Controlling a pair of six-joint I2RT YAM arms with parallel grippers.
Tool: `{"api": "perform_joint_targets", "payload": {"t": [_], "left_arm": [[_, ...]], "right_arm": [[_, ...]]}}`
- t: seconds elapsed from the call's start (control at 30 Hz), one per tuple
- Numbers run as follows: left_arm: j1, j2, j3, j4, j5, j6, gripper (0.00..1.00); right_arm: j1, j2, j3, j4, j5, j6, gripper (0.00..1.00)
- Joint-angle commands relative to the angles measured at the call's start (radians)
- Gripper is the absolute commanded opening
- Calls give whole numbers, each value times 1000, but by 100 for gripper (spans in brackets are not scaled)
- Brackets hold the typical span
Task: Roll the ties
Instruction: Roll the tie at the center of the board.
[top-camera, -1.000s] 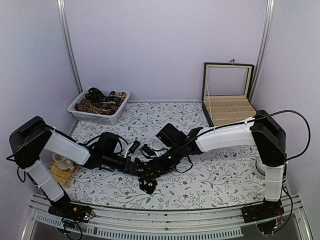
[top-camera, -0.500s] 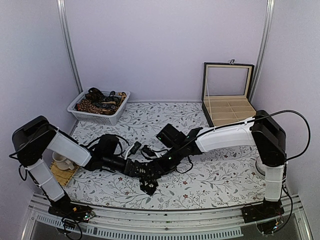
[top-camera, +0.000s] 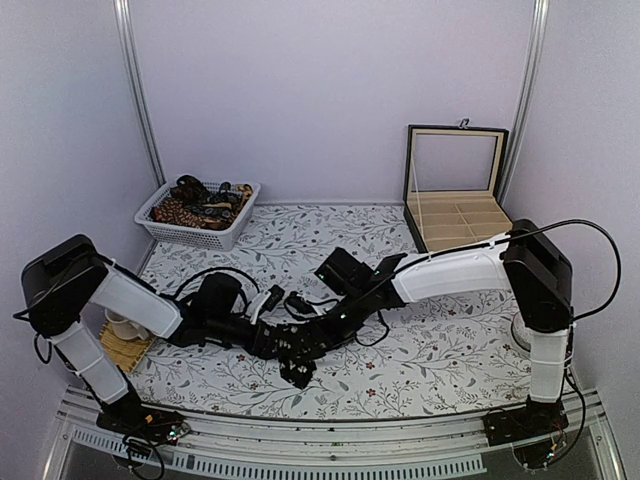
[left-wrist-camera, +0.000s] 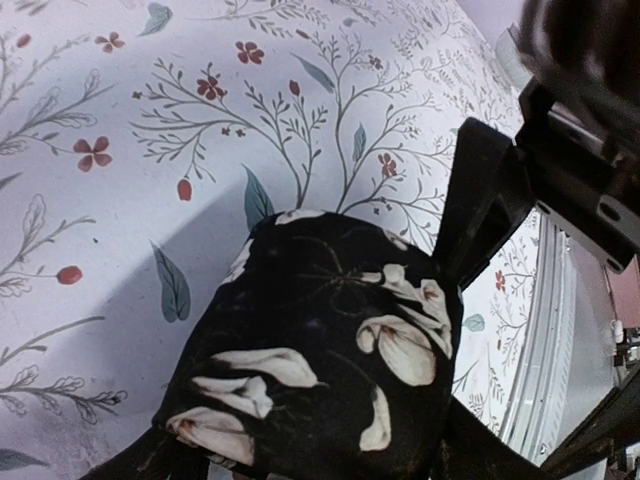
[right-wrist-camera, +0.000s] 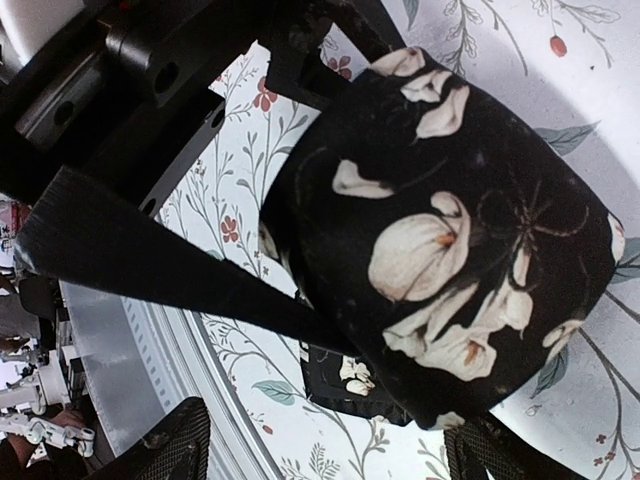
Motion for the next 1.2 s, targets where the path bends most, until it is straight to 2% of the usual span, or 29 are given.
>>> {"api": "perform_joint_targets", "payload": {"t": [0.0, 0.07, 0.23, 0.37, 0.47, 0.6, 0.8, 1.17], "left_arm": [[-11, 9, -53, -142, -138, 29, 71], [-16, -5, -58, -143, -151, 39, 66], [-50, -38, -67, -163, -233, 77, 66], [-105, -48, -65, -176, -364, 94, 66], [-159, -50, -58, -186, -488, 94, 66], [-210, -63, -77, -161, -595, 76, 66], [-242, -98, -134, -74, -636, 61, 66], [-264, -103, -145, -50, -653, 60, 66]], "right_arm": [[-23, -188, -18, -35, -36, -50, 81], [-34, -214, -25, -46, -48, -79, 81], [-79, -267, -48, -57, -70, -132, 81], [-85, -278, -71, -13, -33, -127, 81], [-86, -273, -108, 79, 4, -86, 81], [-87, -220, -88, 145, 63, -29, 77], [-85, -120, -51, 183, 134, 43, 65], [-85, 60, 1, 295, 35, 104, 65]]}}
